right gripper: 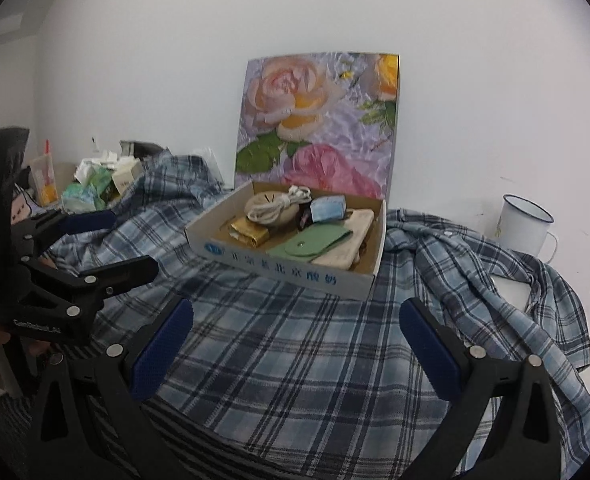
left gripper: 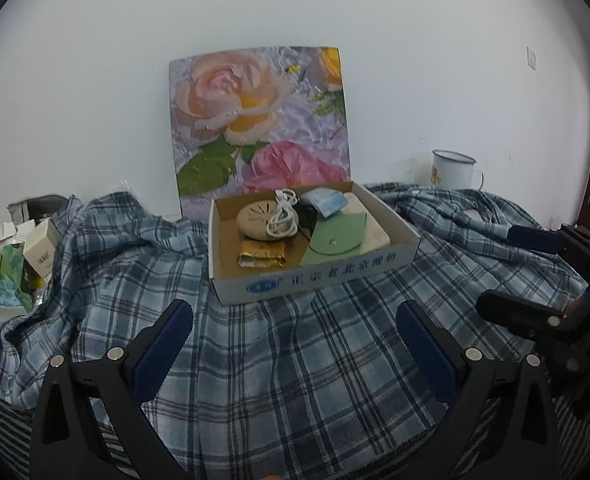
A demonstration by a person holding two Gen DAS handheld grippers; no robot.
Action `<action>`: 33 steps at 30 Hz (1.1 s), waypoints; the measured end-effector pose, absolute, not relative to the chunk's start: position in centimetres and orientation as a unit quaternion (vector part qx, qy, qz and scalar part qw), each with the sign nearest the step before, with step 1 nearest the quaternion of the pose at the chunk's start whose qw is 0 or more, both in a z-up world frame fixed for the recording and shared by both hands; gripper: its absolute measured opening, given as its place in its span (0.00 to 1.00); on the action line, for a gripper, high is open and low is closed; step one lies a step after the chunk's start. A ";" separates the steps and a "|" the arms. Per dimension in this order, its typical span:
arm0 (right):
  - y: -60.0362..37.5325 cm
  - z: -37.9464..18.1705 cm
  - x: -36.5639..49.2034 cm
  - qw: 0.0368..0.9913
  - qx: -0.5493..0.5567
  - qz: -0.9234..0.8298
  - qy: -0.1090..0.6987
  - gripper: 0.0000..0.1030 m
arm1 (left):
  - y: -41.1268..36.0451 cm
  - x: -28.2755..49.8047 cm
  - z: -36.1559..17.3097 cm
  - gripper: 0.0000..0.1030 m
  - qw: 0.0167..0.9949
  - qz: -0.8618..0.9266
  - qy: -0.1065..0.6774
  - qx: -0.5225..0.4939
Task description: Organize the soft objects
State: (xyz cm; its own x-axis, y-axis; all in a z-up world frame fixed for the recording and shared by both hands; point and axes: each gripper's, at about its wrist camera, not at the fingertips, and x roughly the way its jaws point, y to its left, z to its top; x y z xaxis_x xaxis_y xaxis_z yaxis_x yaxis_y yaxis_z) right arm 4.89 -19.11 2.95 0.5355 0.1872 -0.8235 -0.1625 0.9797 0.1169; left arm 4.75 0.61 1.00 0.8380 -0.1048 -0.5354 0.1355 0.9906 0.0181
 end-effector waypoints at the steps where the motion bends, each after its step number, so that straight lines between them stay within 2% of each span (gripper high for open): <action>1: -19.0 2.7 4.9 0.874 0.009 0.098 0.477 1.00 | 0.4 4.9 0.8 1.00 0.957 -0.063 0.283 0.030; 10: -17.6 1.1 5.2 0.854 -0.027 0.095 0.511 1.00 | 0.2 5.5 -0.1 1.00 0.951 -0.068 0.301 0.029; 33: -19.3 0.9 5.5 0.850 0.016 0.077 0.521 1.00 | -0.9 4.9 0.1 1.00 0.952 -0.069 0.292 0.055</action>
State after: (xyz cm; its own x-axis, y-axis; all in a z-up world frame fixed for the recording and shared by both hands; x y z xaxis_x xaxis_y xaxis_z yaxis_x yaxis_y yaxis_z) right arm 5.50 -19.31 0.89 0.4456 0.1487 -0.8828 -0.1145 0.9875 0.1085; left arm 4.91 -0.87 0.10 0.8202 -0.0987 -0.5635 0.1635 0.9844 0.0654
